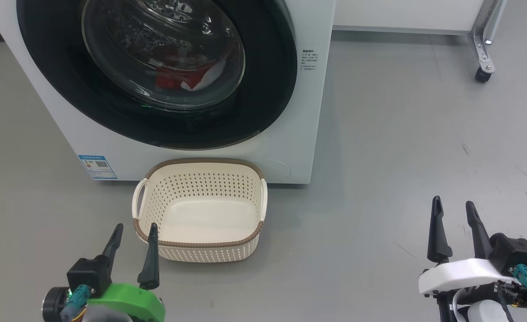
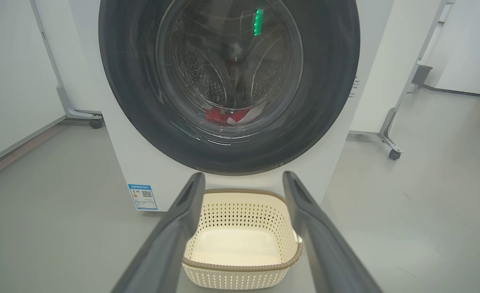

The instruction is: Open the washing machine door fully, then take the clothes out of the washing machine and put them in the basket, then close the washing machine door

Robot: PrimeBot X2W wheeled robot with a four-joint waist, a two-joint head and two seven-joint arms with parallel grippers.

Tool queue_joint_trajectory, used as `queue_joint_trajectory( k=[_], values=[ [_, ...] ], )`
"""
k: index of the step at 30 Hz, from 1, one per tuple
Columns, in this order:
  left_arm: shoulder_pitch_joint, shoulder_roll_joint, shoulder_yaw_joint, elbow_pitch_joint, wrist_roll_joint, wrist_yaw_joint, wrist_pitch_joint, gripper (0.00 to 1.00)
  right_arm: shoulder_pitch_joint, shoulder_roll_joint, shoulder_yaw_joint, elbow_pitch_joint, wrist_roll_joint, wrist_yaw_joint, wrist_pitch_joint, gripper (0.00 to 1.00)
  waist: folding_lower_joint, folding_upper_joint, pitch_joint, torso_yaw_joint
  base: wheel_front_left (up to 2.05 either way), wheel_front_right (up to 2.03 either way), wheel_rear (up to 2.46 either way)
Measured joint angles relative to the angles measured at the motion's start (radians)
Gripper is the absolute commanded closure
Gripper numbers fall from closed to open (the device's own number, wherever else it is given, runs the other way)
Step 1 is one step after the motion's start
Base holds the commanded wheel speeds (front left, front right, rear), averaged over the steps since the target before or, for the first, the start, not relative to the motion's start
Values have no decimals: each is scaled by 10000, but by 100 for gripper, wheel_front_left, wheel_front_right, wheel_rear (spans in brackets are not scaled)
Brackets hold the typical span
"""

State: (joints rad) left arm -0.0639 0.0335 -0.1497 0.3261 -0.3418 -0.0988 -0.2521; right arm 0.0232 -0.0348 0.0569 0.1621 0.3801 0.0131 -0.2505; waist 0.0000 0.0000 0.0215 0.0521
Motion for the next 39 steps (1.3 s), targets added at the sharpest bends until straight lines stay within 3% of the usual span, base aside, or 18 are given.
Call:
queue_joint_trajectory(
  k=[9, 17, 39],
  values=[
    [-48, 0, -100, 268, 6, 136, 0, 0, -155, -4, 82, 286, -92, -84, 0, 0, 0, 0, -21, -3, 0, 0, 0],
    [-128, 0, -130, 343, -2, 150, 0, 0, -220, -330, 366, 562, -915, -257, 0, 0, 0, 0, -37, 4, 0, 0, 0],
    [-237, 0, -148, 535, -73, 324, 0, 0, -378, -230, 403, 922, -786, -347, 0, 0, 0, 0, -51, 9, 0, 0, 0]
  ],
)
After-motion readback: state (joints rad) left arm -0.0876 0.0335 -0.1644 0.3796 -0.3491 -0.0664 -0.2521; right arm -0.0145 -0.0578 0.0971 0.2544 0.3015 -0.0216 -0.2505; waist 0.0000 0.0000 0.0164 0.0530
